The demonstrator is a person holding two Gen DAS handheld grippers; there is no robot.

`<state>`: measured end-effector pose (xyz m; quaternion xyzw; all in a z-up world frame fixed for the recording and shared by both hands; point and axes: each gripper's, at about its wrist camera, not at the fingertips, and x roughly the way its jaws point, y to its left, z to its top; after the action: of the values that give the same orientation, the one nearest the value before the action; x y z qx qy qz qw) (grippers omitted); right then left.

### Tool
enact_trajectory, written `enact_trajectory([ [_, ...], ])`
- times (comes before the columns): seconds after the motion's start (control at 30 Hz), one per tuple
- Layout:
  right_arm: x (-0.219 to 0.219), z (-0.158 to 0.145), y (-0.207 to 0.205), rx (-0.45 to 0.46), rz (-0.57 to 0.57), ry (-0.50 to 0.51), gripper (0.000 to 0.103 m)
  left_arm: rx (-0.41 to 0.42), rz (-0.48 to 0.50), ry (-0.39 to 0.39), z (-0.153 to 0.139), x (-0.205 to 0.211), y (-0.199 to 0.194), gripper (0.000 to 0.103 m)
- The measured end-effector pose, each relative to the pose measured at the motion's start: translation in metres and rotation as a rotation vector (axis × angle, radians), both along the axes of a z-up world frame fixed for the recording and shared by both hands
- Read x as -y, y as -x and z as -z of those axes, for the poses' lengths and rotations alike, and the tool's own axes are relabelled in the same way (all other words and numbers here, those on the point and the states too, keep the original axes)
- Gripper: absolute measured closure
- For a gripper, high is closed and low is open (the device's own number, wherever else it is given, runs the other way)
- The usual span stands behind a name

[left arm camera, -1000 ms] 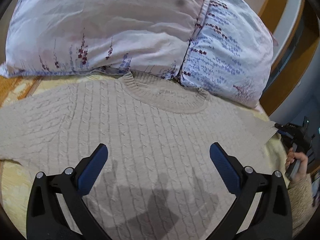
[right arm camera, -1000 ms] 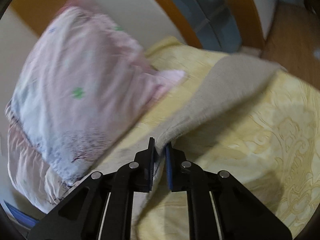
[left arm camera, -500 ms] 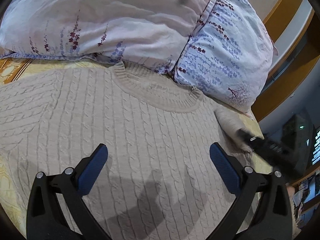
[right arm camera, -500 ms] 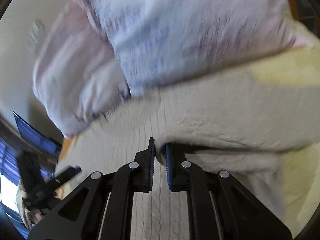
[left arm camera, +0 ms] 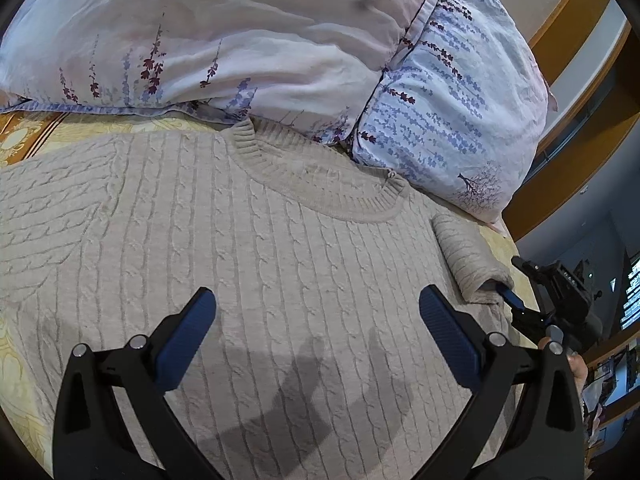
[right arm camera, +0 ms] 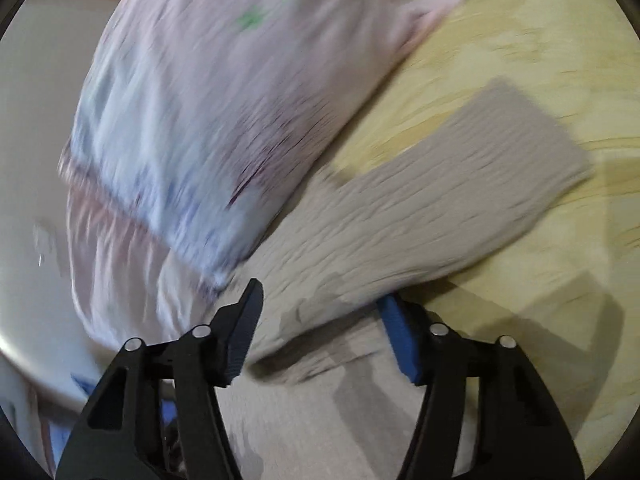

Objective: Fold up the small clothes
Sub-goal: 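Fold the held sleeve across the sweater body, then open the right tool, then grasp the other sweater sleeve with the left tool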

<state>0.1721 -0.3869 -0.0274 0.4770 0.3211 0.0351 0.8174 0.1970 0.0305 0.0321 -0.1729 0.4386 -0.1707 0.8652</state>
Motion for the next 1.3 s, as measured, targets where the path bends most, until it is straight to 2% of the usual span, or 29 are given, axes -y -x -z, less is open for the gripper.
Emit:
enact_trajectory([
  [0.1, 0.020, 0.002, 0.004, -0.034, 0.075, 0.026, 0.046, 0.001, -0.010, 0.007, -0.002, -0.004, 0.000, 0.007],
  [0.17, 0.029, 0.001, 0.007, -0.055, 0.109, 0.094, 0.050, 0.008, -0.018, 0.005, -0.004, -0.006, 0.001, 0.007],
  [0.23, 0.031, -0.001, 0.006, -0.076, 0.135, 0.170, 0.061, 0.013, -0.019, 0.009, -0.005, -0.008, 0.001, 0.007],
  [0.3, 0.034, -0.003, 0.007, -0.082, 0.149, 0.231, 0.083, 0.013, -0.021, 0.017, -0.005, -0.011, 0.000, 0.007],
  [0.37, 0.031, -0.010, 0.005, -0.080, 0.153, 0.311, 0.090, 0.013, -0.027, 0.026, -0.006, -0.015, 0.000, 0.007],
  [0.5, -0.006, -0.052, 0.002, 0.029, 0.097, 0.475, 0.093, 0.031, -0.039, 0.047, -0.010, -0.024, -0.001, 0.004],
  [0.57, -0.044, -0.079, -0.003, 0.121, 0.011, 0.532, 0.093, 0.038, -0.038, 0.080, -0.011, -0.029, -0.001, 0.004],
  [0.6, -0.060, -0.088, -0.004, 0.154, -0.029, 0.548, 0.093, 0.038, -0.040, 0.121, -0.012, -0.033, -0.002, 0.004],
  [0.67, -0.110, -0.106, -0.009, 0.234, -0.161, 0.571, 0.093, 0.031, -0.047, 0.169, -0.012, -0.038, -0.002, 0.004],
  [0.73, -0.155, -0.108, -0.015, 0.270, -0.320, 0.556, 0.092, 0.018, -0.061, 0.222, -0.009, -0.044, -0.001, 0.004],
  [0.77, -0.174, -0.105, -0.020, 0.272, -0.400, 0.541, 0.086, 0.012, -0.066, 0.238, -0.008, -0.046, -0.001, 0.004],
  [0.8, -0.201, -0.098, -0.026, 0.261, -0.517, 0.522, 0.068, 0.001, -0.074, 0.252, -0.006, -0.047, -0.002, 0.004],
  [0.87, -0.244, -0.080, -0.035, 0.205, -0.684, 0.505, 0.056, -0.029, -0.082, 0.261, -0.001, -0.047, -0.004, 0.006],
  [0.9, -0.255, -0.072, -0.035, 0.182, -0.723, 0.503, 0.056, -0.041, -0.084, 0.265, 0.002, -0.047, -0.004, 0.006],
  [0.93, -0.256, -0.067, -0.033, 0.175, -0.725, 0.494, 0.056, -0.054, -0.085, 0.272, 0.005, -0.048, -0.003, 0.009],
  [1.0, -0.237, -0.060, -0.028, 0.155, -0.686, 0.425, 0.049, -0.078, -0.084, 0.278, 0.009, -0.048, -0.004, 0.013],
  [1.2, -0.124, -0.044, -0.001, 0.066, -0.438, 0.121, 0.048, -0.145, -0.083, 0.333, 0.021, -0.042, -0.017, 0.023],
  [1.3, -0.088, -0.031, 0.013, 0.036, -0.353, 0.027, 0.048, -0.200, -0.092, 0.408, 0.028, -0.034, -0.031, 0.034],
])
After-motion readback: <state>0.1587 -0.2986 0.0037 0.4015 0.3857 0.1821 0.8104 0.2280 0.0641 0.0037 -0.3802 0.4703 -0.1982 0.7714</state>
